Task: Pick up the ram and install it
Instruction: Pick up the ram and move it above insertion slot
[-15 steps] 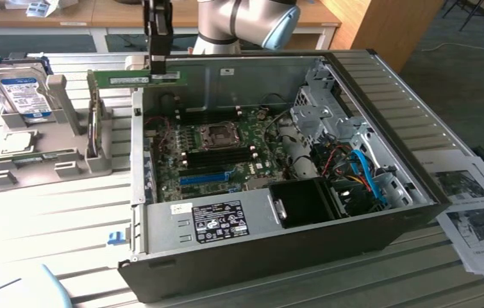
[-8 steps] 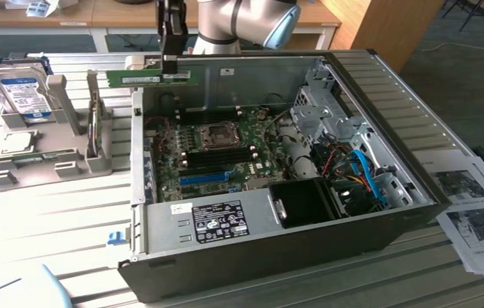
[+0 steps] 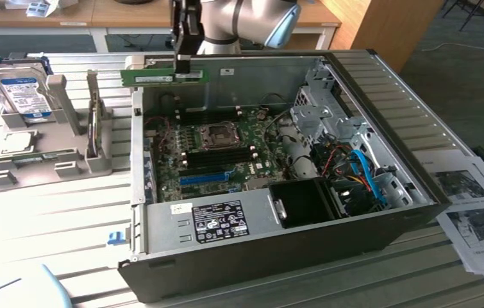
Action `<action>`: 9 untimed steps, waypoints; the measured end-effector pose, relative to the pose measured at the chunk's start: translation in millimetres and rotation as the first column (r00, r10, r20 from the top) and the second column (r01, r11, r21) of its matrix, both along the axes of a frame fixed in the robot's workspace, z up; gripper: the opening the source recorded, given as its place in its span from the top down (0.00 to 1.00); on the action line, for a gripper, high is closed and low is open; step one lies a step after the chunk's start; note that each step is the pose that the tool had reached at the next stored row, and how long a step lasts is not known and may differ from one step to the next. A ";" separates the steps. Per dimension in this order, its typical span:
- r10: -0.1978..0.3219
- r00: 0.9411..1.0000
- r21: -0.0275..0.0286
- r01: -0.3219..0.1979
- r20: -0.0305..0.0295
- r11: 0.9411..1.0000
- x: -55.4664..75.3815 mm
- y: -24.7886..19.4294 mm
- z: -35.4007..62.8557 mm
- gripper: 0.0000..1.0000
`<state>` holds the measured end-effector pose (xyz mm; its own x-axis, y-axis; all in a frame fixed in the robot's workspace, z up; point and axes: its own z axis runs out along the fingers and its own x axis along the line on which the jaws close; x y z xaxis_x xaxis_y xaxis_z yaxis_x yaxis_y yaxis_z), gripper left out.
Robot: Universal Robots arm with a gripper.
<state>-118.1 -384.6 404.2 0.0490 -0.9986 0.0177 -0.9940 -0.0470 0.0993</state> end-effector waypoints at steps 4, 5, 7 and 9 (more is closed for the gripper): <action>0.000 1.000 0.000 0.000 -0.002 1.000 10.0 0.0 0.0 0.89; 0.000 1.000 0.000 0.000 -0.003 1.000 12.5 0.0 0.0 0.89; 0.000 1.000 0.000 0.000 -0.004 1.000 17.6 -0.1 0.0 0.89; 0.000 1.000 0.000 0.000 -0.005 1.000 22.7 0.0 0.0 0.89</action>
